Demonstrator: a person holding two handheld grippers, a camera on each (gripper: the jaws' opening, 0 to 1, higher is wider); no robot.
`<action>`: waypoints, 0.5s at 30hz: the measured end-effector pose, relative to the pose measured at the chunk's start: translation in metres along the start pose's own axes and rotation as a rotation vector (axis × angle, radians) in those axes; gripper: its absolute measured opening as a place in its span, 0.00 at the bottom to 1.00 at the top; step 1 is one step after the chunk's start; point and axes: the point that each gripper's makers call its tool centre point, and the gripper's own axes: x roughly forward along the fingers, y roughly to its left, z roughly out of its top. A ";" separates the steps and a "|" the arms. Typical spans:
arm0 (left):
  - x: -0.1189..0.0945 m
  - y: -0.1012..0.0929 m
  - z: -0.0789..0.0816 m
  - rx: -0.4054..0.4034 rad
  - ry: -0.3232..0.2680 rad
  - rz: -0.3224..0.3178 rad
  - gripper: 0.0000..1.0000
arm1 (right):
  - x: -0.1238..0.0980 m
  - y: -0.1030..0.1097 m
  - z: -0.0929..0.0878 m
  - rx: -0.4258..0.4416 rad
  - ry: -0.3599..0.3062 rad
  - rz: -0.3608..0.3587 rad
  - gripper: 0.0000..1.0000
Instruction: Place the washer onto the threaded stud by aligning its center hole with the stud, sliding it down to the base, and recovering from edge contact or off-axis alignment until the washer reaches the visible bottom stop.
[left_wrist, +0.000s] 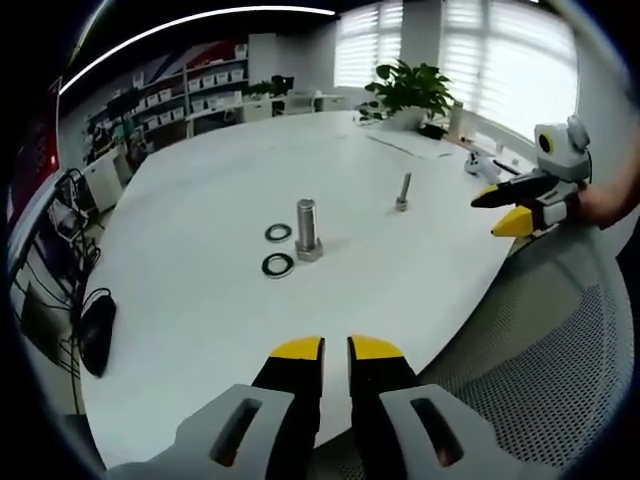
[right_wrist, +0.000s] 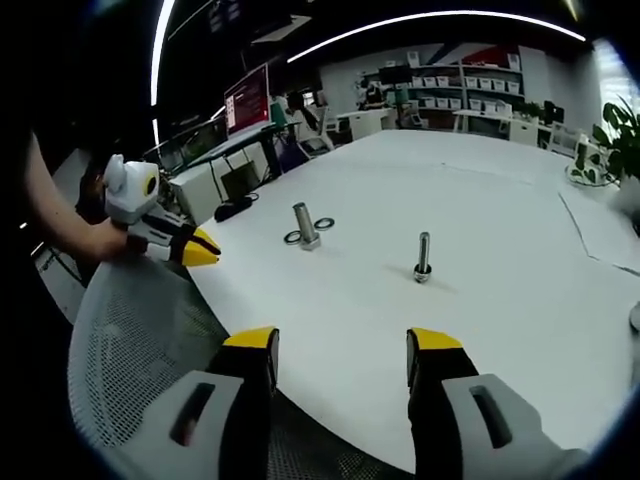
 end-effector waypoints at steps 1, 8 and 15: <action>0.000 0.001 0.000 -0.006 0.002 -0.001 0.07 | 0.000 0.000 0.001 0.004 -0.002 0.001 0.54; 0.002 -0.003 -0.005 -0.018 0.038 -0.028 0.08 | 0.000 -0.001 0.002 0.008 -0.008 0.003 0.54; 0.002 0.001 -0.007 -0.042 0.080 -0.040 0.09 | -0.001 -0.001 0.004 0.012 -0.018 0.004 0.54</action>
